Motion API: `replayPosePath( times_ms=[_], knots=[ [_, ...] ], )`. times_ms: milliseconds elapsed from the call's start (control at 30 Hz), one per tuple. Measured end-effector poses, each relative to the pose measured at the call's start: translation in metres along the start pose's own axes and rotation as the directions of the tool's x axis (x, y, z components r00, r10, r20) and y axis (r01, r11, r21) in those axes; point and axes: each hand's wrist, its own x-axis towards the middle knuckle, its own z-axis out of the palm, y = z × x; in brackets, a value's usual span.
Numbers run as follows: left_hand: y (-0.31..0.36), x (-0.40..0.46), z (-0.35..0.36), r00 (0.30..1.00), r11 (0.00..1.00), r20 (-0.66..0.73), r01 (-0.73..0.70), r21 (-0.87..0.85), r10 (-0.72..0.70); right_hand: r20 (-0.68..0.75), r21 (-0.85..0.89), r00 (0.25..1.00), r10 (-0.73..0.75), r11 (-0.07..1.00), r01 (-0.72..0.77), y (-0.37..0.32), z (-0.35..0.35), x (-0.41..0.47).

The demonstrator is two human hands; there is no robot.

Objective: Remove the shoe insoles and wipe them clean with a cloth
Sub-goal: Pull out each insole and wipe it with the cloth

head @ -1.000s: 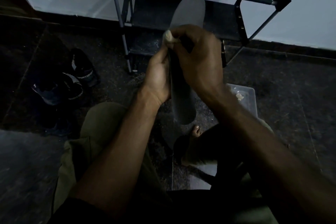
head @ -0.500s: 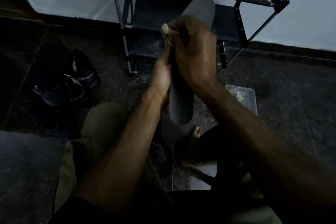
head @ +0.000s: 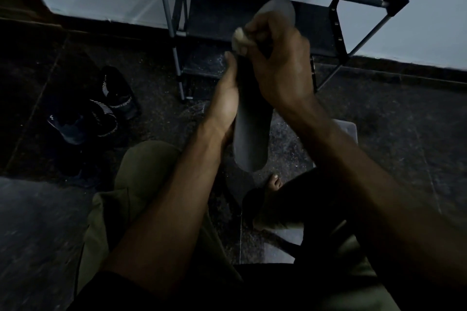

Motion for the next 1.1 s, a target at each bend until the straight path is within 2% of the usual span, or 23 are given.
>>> replayPosePath(
  times_ms=[133,267,367,433,600,700,767,867,967,1033,1100],
  knots=[
    [0.005,-0.001,-0.002,0.996,0.997,-0.062,-0.066,0.031,0.068,0.078,0.015,0.996,0.031,0.999,-0.032,-0.01,-0.005,-0.027],
    [0.003,-0.003,0.0,0.986,0.985,-0.084,-0.132,0.108,0.142,0.057,0.013,0.998,0.01,1.0,-0.011,-0.018,-0.006,-0.035],
    [0.001,-0.002,0.002,0.975,0.958,-0.107,-0.167,0.231,0.196,0.018,0.001,0.999,-0.03,1.0,0.03,-0.012,0.001,-0.023],
    [0.0,0.0,0.0,0.978,0.962,-0.125,-0.134,0.239,0.167,-0.007,0.004,0.999,-0.049,0.999,0.049,-0.005,0.006,-0.011],
    [-0.001,0.0,-0.001,0.998,0.967,-0.023,-0.059,0.249,0.067,-0.021,0.006,0.996,-0.081,0.997,0.081,0.013,0.015,0.019],
    [-0.001,0.0,0.0,1.0,0.973,0.01,-0.017,0.231,0.015,-0.029,0.07,0.999,-0.029,0.997,0.031,0.017,0.009,0.034],
    [0.001,0.0,0.001,1.0,0.98,-0.02,-0.002,0.2,0.006,-0.078,0.183,0.997,0.029,0.983,-0.015,0.015,0.0,0.04],
    [0.003,0.003,0.0,0.993,0.99,-0.108,-0.024,0.138,0.039,-0.147,0.361,0.962,0.23,0.918,-0.165,0.012,-0.016,0.031],
    [0.006,0.009,-0.006,0.978,0.996,-0.194,-0.066,0.061,0.077,-0.025,0.48,0.895,0.445,0.791,-0.379,0.011,-0.028,0.0],
    [0.007,0.012,-0.01,0.973,0.997,-0.219,-0.079,0.003,0.078,0.043,0.536,0.872,0.488,0.725,-0.432,0.01,-0.03,-0.023],
    [0.008,0.011,-0.009,0.98,0.994,-0.187,-0.085,-0.076,0.069,0.064,0.529,0.869,0.491,0.722,-0.447,0.008,-0.029,-0.042]
  ],
)
